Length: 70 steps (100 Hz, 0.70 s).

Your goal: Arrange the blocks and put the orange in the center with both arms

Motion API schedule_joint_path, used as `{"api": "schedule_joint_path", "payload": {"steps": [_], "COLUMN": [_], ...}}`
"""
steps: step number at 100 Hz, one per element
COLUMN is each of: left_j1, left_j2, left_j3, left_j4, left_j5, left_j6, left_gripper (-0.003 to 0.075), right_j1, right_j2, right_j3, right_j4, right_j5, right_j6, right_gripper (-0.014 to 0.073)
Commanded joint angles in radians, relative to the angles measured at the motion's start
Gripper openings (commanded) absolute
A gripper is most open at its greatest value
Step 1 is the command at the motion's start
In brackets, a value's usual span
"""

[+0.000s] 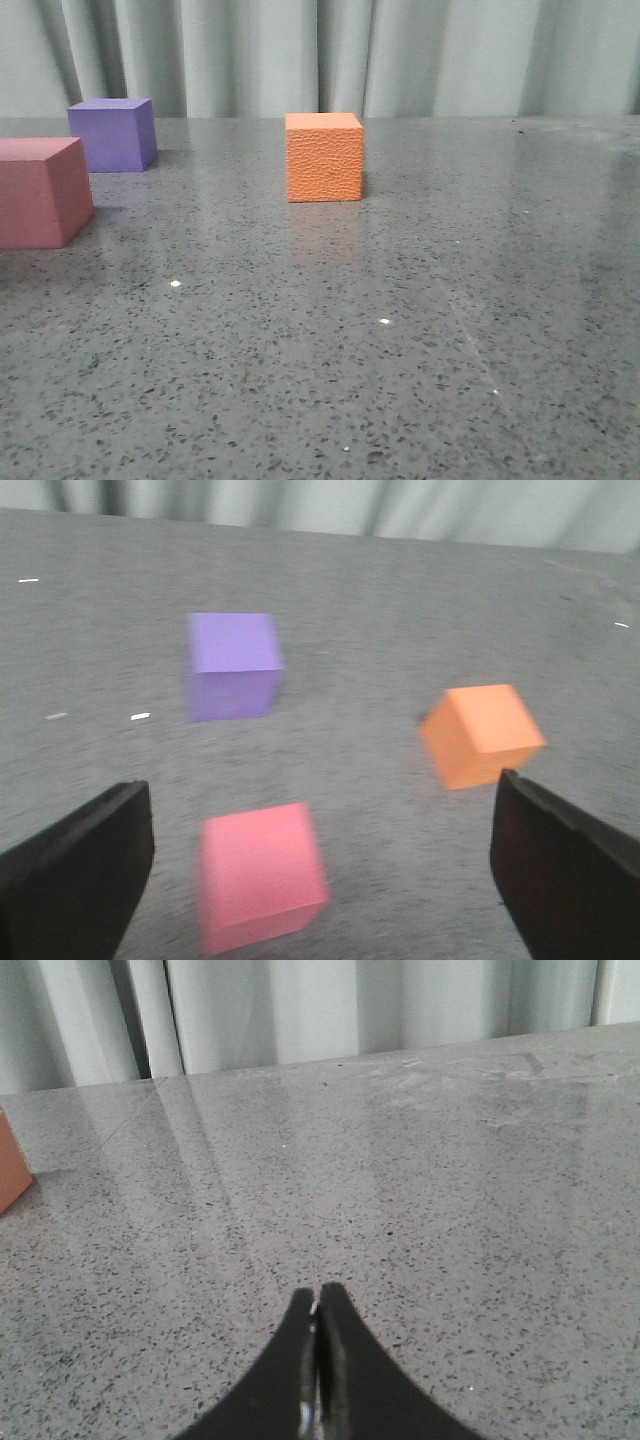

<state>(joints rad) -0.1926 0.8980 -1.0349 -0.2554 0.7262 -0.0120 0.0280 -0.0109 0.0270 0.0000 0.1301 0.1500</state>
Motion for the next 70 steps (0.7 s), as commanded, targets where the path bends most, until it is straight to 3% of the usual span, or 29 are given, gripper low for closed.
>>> {"api": "schedule_joint_path", "payload": {"steps": [1, 10, 27, 36, 70], "left_j1": [-0.108, -0.235, -0.428, -0.500, -0.596], "left_j2": [0.065, 0.156, 0.354, 0.465, 0.819], "left_j3": [-0.064, -0.102, -0.223, -0.316, -0.699], "left_j4": [-0.022, 0.066, 0.498, 0.652, 0.726], "left_j5": [-0.128, -0.177, -0.156, -0.110, 0.048], "left_j6": [-0.046, -0.149, -0.516, -0.654, -0.771], "left_gripper": [0.0636, 0.0627, 0.0627, 0.0627, 0.0627], "right_j1": [-0.006, -0.006, -0.006, -0.006, -0.006], "right_j2": [-0.020, -0.020, -0.020, -0.020, -0.020], "right_j3": [-0.013, -0.013, -0.013, -0.013, -0.013], "right_j4": [0.000, 0.000, 0.000, 0.000, 0.000], "right_j5": [-0.090, -0.091, -0.091, -0.091, -0.091], "right_j6": [-0.010, -0.010, -0.010, -0.010, -0.010], "right_gripper": [-0.0067, -0.0067, -0.0067, -0.0067, -0.0067]}}
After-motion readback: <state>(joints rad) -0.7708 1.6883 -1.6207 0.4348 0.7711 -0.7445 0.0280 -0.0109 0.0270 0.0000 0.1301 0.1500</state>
